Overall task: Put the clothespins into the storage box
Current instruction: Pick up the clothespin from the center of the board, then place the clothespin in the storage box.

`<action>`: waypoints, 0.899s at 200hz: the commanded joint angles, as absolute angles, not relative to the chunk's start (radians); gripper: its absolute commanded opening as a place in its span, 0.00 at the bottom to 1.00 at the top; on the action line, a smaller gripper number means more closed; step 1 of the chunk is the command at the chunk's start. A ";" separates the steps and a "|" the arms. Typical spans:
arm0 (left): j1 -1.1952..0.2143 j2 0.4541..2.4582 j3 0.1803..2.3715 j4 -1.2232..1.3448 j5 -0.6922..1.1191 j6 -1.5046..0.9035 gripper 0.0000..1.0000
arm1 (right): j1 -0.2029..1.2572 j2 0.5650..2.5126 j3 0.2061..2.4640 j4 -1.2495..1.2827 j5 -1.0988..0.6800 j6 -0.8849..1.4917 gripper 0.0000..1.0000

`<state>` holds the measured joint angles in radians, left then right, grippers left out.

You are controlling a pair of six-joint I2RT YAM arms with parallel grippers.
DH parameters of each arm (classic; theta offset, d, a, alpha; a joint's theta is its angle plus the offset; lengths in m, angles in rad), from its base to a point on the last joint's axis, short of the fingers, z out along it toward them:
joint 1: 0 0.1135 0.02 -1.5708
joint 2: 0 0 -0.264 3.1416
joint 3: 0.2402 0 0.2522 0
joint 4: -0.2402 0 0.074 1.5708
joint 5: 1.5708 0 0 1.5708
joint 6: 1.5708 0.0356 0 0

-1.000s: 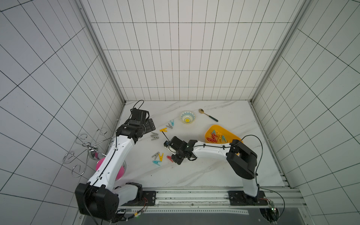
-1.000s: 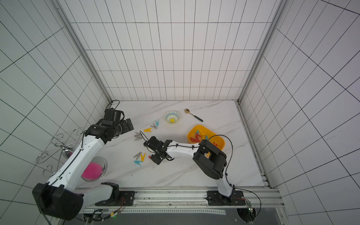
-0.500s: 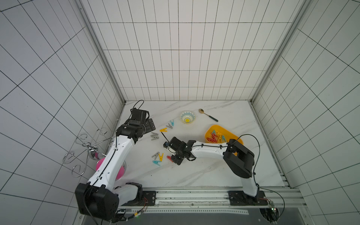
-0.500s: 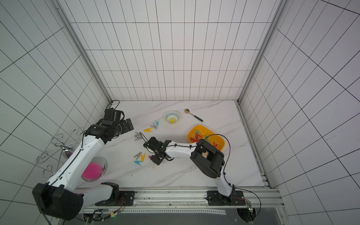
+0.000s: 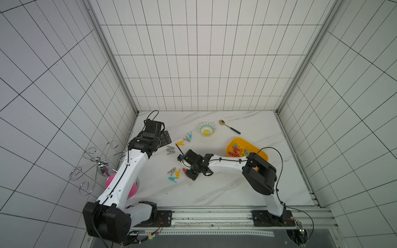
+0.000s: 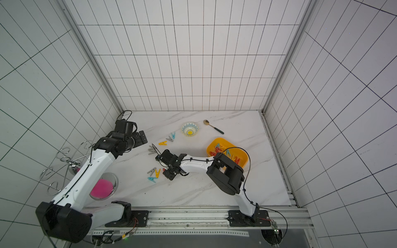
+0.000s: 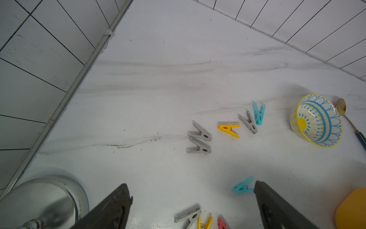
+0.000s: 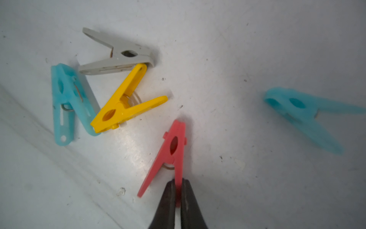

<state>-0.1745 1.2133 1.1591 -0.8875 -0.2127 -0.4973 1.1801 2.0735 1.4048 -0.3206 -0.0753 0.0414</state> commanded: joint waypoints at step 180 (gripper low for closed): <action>-0.322 1.282 1.158 -0.860 -0.170 -0.498 0.98 | 0.435 1.448 0.899 -0.460 0.056 0.323 0.03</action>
